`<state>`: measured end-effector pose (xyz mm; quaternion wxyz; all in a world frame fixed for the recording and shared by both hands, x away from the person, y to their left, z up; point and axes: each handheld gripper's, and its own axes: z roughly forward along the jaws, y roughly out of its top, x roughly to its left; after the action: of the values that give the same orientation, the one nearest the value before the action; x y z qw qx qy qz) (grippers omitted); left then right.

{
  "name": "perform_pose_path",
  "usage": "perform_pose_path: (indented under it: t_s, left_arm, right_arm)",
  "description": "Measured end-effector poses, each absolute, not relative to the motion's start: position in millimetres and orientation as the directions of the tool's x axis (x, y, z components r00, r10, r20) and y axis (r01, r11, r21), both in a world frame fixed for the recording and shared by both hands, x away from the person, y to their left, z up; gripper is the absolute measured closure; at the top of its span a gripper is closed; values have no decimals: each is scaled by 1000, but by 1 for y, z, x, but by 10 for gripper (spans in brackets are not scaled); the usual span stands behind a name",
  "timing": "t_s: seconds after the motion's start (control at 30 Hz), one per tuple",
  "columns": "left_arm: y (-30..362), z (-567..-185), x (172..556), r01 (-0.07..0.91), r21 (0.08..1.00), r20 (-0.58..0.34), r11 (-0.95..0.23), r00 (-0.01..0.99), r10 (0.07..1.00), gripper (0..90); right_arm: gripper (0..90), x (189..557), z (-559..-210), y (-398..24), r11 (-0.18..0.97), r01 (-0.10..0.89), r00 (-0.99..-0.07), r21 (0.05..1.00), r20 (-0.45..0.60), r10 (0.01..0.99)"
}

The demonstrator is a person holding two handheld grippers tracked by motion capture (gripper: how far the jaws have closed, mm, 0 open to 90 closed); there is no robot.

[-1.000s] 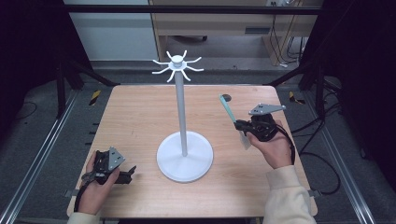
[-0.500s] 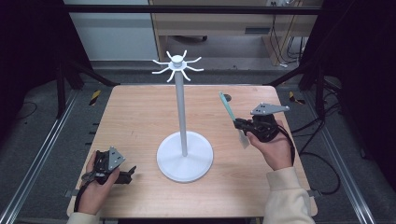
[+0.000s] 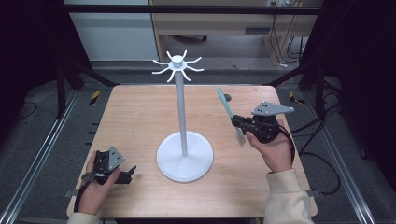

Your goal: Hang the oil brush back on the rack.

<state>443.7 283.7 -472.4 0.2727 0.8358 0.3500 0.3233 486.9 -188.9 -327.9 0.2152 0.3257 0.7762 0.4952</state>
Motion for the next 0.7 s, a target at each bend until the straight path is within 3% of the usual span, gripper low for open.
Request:
perform_pose_path:
  t_s: [0.7]
  left_arm:
    - [283,-472,444,407,675,355,-615,552,754,28]
  right_arm:
    - [825,470,-310,-183,236,224,-707,946,-9,708]
